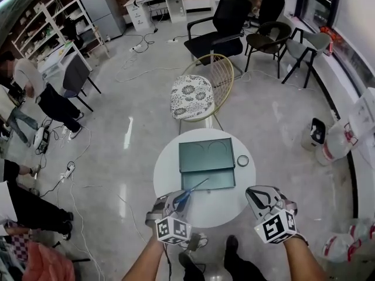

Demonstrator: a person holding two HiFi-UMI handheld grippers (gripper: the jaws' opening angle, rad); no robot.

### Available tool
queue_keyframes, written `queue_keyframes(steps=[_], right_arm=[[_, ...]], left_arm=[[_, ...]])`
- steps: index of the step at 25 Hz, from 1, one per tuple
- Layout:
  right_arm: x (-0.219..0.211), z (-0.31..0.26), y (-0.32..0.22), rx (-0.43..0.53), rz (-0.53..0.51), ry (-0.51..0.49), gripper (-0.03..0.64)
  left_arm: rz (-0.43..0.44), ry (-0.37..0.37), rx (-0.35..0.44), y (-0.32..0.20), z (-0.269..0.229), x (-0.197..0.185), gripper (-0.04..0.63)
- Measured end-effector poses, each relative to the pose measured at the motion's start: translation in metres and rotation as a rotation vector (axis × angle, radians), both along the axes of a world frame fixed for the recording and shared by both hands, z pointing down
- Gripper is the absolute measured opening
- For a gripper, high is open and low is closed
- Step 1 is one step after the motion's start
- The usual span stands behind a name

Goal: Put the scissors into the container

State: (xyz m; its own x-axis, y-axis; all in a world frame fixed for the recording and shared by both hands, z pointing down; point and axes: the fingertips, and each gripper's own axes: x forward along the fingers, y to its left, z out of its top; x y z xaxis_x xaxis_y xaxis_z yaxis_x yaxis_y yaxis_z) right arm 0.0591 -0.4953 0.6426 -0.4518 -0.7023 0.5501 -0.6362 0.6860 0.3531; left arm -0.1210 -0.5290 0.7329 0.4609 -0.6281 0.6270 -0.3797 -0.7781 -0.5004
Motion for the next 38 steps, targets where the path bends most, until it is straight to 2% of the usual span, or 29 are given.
queue_keyframes(steps=[9, 21, 31, 35, 38], right_arm=[[0.031, 0.081, -0.004, -0.091, 0.024, -0.008, 0.038], [0.056, 0.137, -0.002, -0.162, 0.036, -0.017, 0.038], [0.064, 0.160, 0.001, -0.199, 0.036, -0.008, 0.038], [0.059, 0.159, 0.003, -0.202, 0.033, -0.011, 0.038], [0.054, 0.154, 0.003, -0.200, 0.037, -0.018, 0.038]], left_arm=[[0.016, -0.054, -0.027, -0.039, 0.079, 0.019, 0.064], [0.053, -0.100, -0.026, -0.065, 0.134, 0.054, 0.064], [0.021, -0.094, -0.014, -0.084, 0.149, 0.069, 0.068], [0.022, -0.079, -0.024, -0.084, 0.144, 0.072, 0.146], [0.040, -0.087, -0.032, -0.078, 0.140, 0.071, 0.149]])
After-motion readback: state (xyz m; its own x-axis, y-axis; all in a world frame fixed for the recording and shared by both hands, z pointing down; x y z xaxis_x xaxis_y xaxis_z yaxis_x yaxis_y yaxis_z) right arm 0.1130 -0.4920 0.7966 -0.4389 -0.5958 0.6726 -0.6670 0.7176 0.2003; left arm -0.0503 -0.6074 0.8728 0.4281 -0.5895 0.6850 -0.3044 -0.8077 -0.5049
